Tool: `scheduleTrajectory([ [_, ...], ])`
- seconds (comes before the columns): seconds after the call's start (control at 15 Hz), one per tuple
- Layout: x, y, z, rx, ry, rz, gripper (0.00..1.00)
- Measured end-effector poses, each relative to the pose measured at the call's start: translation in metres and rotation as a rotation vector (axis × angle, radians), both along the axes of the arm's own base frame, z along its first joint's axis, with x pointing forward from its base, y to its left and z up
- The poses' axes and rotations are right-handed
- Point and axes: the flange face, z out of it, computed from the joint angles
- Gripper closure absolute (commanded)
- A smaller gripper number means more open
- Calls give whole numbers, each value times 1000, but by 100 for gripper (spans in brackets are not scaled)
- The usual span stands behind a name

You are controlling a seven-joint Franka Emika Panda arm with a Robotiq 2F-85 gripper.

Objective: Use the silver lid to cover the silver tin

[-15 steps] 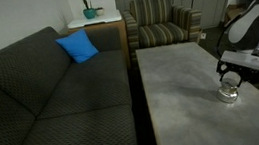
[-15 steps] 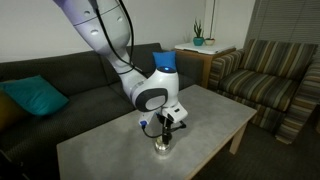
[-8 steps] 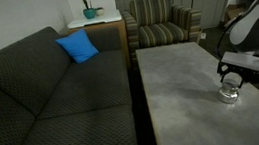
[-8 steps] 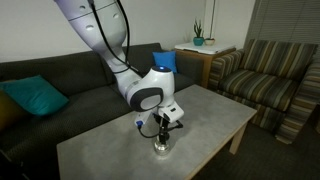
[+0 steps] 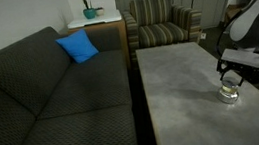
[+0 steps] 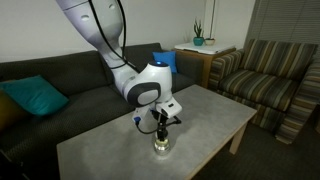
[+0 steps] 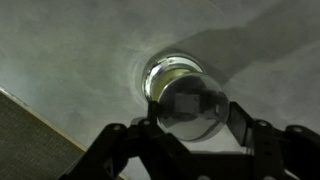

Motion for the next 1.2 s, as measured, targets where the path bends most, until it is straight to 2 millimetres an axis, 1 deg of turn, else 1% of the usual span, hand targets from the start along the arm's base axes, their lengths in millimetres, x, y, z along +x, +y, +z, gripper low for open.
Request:
scheduleTrajectory([
  [0.47,7,-14,0,22,13,-5,56],
  [0.73,12,-9,0,45,47,10,56],
  [0.93,11,-5,-8,51,64,16,56],
  [1.2,8,-7,-21,50,69,14,56],
])
